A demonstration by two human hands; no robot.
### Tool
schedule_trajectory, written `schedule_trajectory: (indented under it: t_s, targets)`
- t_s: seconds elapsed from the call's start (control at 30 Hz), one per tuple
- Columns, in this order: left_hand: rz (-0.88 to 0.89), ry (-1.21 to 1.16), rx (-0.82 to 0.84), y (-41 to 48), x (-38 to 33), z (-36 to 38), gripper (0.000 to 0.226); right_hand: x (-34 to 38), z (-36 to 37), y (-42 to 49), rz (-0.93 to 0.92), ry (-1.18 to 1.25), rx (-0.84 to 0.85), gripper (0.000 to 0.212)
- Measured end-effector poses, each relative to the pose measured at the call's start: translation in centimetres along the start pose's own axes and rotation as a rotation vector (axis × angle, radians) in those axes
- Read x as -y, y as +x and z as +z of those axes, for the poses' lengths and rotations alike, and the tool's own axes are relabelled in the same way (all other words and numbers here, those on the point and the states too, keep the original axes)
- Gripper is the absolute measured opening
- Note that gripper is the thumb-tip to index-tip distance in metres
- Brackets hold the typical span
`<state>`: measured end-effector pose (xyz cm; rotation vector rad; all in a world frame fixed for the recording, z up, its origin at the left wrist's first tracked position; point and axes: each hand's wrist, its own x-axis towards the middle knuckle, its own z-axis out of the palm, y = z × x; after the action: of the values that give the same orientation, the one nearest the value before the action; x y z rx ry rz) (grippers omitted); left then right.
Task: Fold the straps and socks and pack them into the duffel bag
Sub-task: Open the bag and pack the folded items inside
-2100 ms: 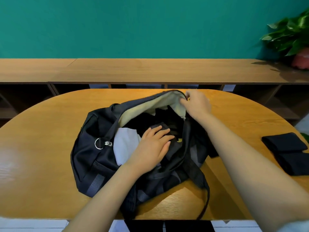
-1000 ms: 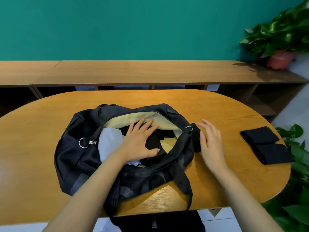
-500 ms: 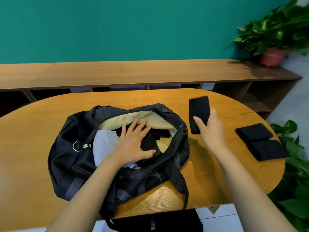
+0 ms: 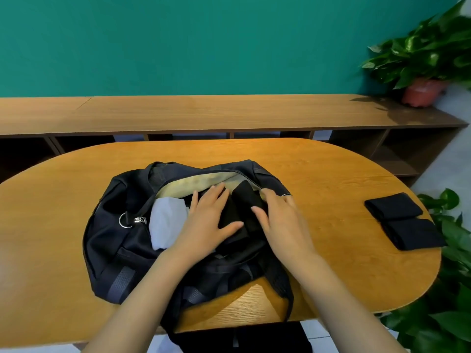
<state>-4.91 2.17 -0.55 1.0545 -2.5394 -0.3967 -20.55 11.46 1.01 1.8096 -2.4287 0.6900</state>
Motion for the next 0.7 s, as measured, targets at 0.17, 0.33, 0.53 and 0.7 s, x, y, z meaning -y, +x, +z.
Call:
schedule_trajectory:
  t_s: [0.17, 0.33, 0.53, 0.7]
  targets:
    - [0.160, 0.095, 0.057, 1.3, -3.0, 0.6, 0.049, -2.9, 0.6, -1.9, -0.071, -0.175, -0.093, 0.047]
    - [0.121, 0.323, 0.292, 1.6, -2.7, 2.1, 0.048, -4.5, 0.2, -3.0, -0.084, -0.018, 0.034, 0.038]
    - [0.112, 0.076, -0.129, 3.1, -6.6, -0.1, 0.029, -6.8, -0.6, -3.6, -0.127, 0.023, 0.001, 0.042]
    - [0.287, -0.045, -0.128, 5.8, -14.3, 0.9, 0.030, -12.1, -1.8, -4.7, 0.155, -0.109, -0.144, 0.044]
